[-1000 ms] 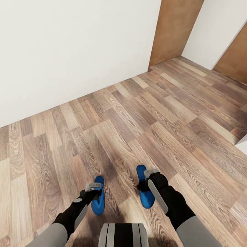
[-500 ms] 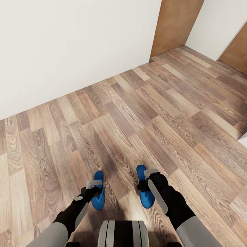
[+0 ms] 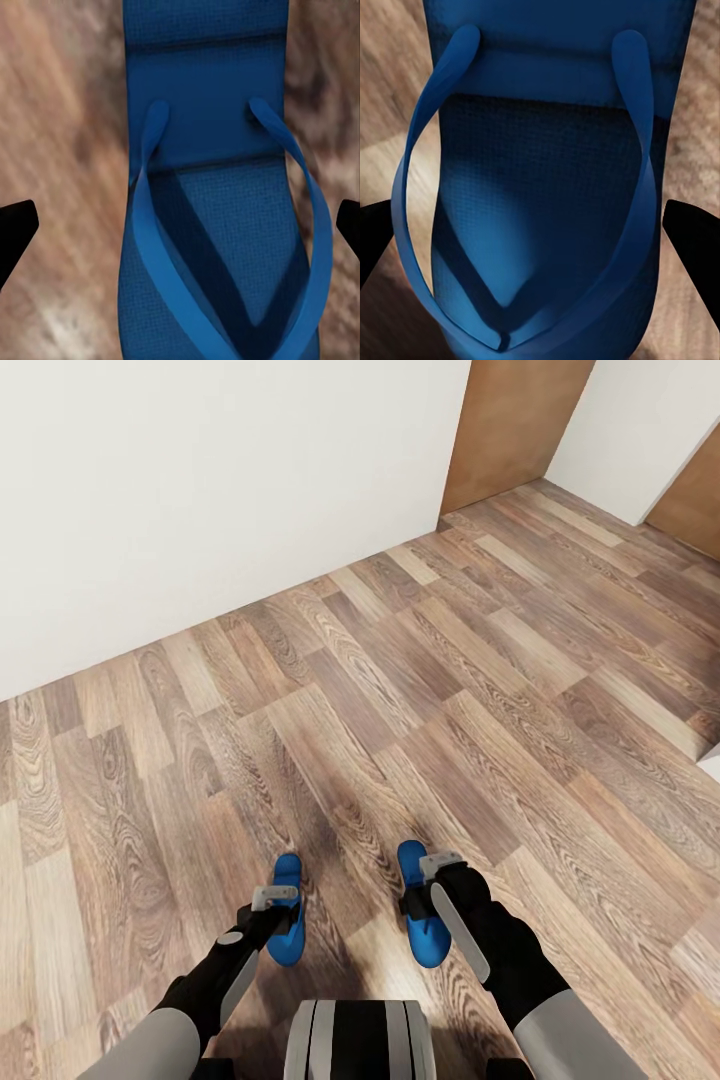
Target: In the bedroom, move the book from the bed onto either nightstand, and place the two sandals side by side next to the bed.
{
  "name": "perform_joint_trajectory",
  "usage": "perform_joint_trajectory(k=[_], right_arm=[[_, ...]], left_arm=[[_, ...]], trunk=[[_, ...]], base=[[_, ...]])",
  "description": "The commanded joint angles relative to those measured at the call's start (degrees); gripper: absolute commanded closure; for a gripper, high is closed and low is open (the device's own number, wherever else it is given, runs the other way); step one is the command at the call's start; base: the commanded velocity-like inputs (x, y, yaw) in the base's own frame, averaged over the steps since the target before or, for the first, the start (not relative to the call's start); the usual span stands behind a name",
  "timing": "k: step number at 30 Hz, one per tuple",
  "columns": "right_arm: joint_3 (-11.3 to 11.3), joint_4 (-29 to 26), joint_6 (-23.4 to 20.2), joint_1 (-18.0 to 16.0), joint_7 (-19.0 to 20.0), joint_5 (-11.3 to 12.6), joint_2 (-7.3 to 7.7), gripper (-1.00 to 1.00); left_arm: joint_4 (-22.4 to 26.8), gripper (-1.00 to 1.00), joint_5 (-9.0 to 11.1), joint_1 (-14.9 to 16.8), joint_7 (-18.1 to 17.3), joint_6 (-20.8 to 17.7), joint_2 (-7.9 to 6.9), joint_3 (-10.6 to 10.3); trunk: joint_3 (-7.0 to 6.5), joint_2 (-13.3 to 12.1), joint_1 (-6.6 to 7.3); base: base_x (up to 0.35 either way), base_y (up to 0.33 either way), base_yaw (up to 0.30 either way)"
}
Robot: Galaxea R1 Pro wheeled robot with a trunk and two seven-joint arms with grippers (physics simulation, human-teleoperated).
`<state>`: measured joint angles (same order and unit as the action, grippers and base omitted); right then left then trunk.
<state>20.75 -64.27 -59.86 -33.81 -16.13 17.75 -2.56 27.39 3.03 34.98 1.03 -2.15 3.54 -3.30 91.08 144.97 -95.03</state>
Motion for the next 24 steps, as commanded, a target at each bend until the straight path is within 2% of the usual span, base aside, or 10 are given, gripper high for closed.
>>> perform_joint_trajectory(k=[1,13,18,24], right_arm=[[0.08,-0.04,-0.14,-0.03,-0.59,0.6,0.01,1.0],[0.1,-0.06,-0.14,-0.03,-0.58,0.54,0.01,1.0],[0.12,-0.03,-0.14,-0.03,-0.57,0.54,0.01,1.0],[0.16,-0.06,-0.14,-0.03,-0.6,0.53,0.01,1.0]], left_arm=[[0.11,-1.0,0.32,0.0,0.11,-0.23,-0.03,-0.24],[0.29,-1.0,0.25,0.0,0.11,-0.15,0.12,-0.3],[0.24,-1.0,0.23,0.0,0.08,-0.14,0.16,-0.32],[0.22,-1.0,0.2,0.0,0.03,-0.14,0.4,-0.34]], trunk=[[0.03,0.01,0.01],[0.03,0.01,0.01],[1.14,0.08,-0.12],[1.14,0.08,-0.12]], base=[[0.0,0.0,0.0],[0.0,0.0,0.0],[0.0,0.0,0.0],[0.0,0.0,0.0]])
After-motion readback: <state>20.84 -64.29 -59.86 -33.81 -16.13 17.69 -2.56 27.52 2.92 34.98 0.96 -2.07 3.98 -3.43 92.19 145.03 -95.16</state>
